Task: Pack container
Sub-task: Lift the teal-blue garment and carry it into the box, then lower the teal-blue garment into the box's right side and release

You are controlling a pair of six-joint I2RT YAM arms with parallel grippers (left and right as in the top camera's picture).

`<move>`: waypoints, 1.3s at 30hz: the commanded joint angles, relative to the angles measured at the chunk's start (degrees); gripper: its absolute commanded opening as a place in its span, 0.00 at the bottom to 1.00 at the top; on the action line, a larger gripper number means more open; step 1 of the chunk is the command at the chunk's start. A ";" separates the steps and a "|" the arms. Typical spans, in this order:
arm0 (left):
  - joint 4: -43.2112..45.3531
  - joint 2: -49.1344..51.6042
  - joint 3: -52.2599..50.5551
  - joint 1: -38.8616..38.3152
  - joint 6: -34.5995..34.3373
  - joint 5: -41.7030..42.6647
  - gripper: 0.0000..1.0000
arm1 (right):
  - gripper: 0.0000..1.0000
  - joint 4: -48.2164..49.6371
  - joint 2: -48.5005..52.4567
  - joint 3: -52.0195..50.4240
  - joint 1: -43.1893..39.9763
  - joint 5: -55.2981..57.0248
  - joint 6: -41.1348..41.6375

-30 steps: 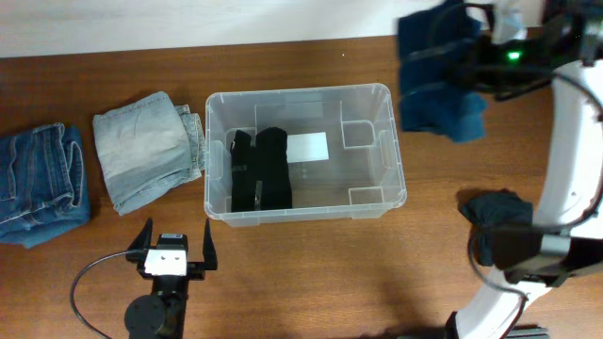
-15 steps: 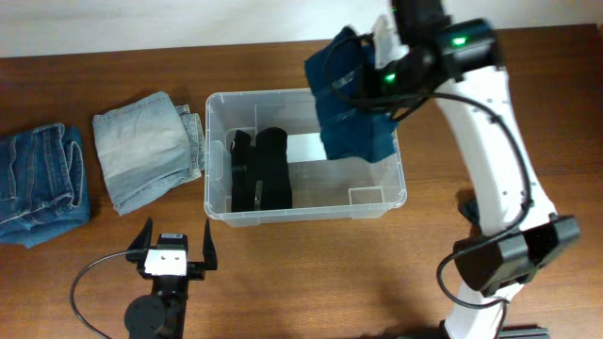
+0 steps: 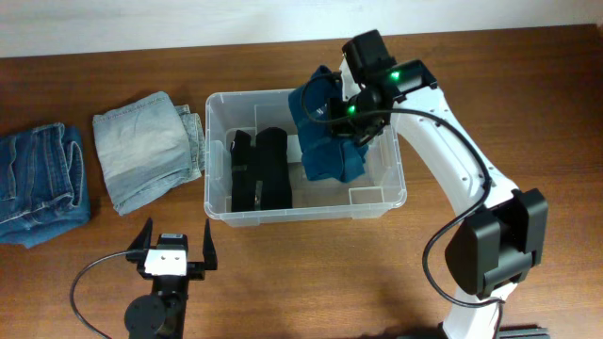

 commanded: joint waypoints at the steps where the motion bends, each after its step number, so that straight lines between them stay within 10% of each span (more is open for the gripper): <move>1: 0.17 -0.50 -0.39 0.37 0.57 0.66 1.00 | 0.04 1.90 -0.63 -1.55 0.33 0.31 0.85; 32: 0.17 -0.50 -0.37 0.37 0.57 0.66 1.00 | 0.04 3.74 -0.63 -10.75 0.31 13.60 0.04; 34: 0.17 -0.50 -0.37 0.35 0.57 0.63 1.00 | 0.34 3.80 -0.63 -10.75 0.31 13.57 -1.33; 39: 0.15 -0.50 -0.39 0.35 0.57 0.63 1.00 | 0.53 3.65 -0.66 -10.69 0.31 13.62 -4.35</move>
